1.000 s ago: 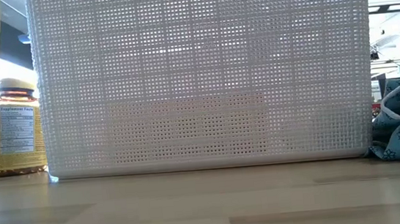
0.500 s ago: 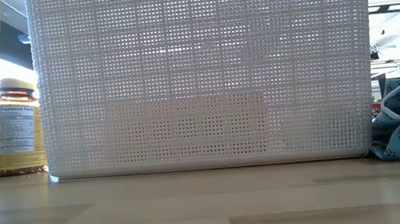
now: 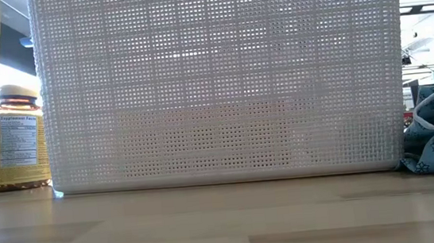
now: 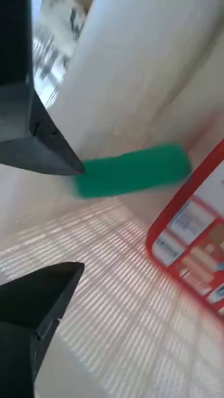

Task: Pick & place medical supplies in basket/bin
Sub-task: Put the rolled green bandage into the white container

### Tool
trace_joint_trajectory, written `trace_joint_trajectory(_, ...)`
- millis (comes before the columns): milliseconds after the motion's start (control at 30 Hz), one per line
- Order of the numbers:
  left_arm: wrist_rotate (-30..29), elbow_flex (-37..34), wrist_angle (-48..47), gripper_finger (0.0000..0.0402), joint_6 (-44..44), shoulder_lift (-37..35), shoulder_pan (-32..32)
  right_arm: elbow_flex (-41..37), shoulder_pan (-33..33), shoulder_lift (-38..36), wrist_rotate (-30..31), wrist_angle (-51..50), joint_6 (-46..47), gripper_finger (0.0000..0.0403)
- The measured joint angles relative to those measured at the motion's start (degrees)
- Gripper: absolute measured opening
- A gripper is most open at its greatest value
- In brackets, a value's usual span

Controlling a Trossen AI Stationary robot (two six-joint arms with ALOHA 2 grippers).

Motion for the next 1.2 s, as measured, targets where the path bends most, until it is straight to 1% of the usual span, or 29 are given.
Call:
trace_joint_trajectory(200, 0.2, 0.0, -3.3, 0.0215, 0.8, -1.7, 0.0, 0.2, 0.1, 0.0, 10.5, 0.9, 5.9, 0.0230)
trace_joint_trajectory(300, 0.2, 0.0, -3.3, 0.0215, 1.0, -2.2, 0.0, 1.8, 0.6, 0.0, 12.1, 1.5, 8.6, 0.0227)
trace_joint_trajectory(367, 0.2, 0.0, -3.4, 0.0215, 1.4, -2.7, 0.0, 3.4, 1.2, 0.0, 11.5, 2.4, 11.7, 0.0227)
trace_joint_trajectory(433, 0.2, 0.0, -3.3, 0.0215, 2.1, -3.0, 0.0, 5.4, 1.9, 0.0, 10.8, 3.7, 17.3, 0.0228)
trace_joint_trajectory(533, 0.2, 0.0, -3.6, 0.0215, 2.7, -3.5, 0.0, 8.9, 3.0, 0.0, 10.1, 5.9, 29.4, 0.0228)
trace_joint_trajectory(600, 0.3, 0.0, -4.7, 0.0215, 2.4, -3.6, 0.0, 11.1, 3.7, 0.0, 8.5, 7.2, 38.0, 0.0226)
trace_joint_trajectory(667, 0.7, 0.0, -8.1, 0.0215, 1.1, -3.7, 0.0, 13.3, 4.1, 0.0, 5.2, 9.2, 46.5, 0.0223)
trace_joint_trajectory(767, 4.4, 0.0, -15.8, 0.0215, -2.5, -3.8, 0.0, 15.6, 4.5, 0.0, -1.1, 12.4, 59.0, 0.0221)
trace_joint_trajectory(867, 7.8, 0.0, -23.2, 0.0215, -3.9, -3.8, -0.1, 16.5, 5.0, 0.0, -6.4, 16.2, 68.4, 0.0222)
trace_joint_trajectory(933, 9.1, 0.0, -25.1, 0.0215, -3.9, -3.7, -1.2, 16.5, 5.7, 0.0, -8.4, 19.7, 72.9, 0.0222)
trace_joint_trajectory(1000, 9.4, 0.0, -25.0, 0.0215, -3.8, -3.7, -3.2, 16.5, 7.1, 0.0, -8.8, 23.0, 77.2, 0.0221)
trace_joint_trajectory(1100, 9.5, -0.2, -25.6, 0.0215, -3.8, -3.6, -6.9, 16.5, 10.4, 0.0, -7.1, 26.6, 82.8, 0.0217)
trace_joint_trajectory(1200, 5.7, -1.6, -29.1, 0.0215, -6.0, -2.9, -11.4, 16.5, 14.6, 0.0, -4.5, 27.1, 87.3, 0.0213)
